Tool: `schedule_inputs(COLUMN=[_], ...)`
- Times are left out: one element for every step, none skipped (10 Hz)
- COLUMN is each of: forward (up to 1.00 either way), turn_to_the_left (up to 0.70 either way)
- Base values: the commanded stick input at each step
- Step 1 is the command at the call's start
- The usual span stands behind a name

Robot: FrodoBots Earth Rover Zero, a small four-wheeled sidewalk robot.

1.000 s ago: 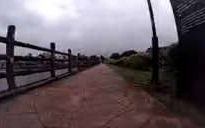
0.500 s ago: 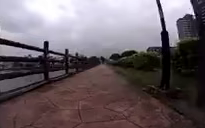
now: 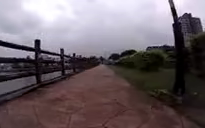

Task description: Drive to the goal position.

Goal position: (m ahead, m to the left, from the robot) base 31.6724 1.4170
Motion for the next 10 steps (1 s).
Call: schedule_inputs(forward=[1.0, 1.0, 1.0, 1.0, 1.0, 1.0, 1.0, 1.0, 1.0, 1.0], turn_to_the_left=[0.0, 0.0, 0.0, 0.0, 0.0, 0.0, 0.0, 0.0, 0.0, 0.0])
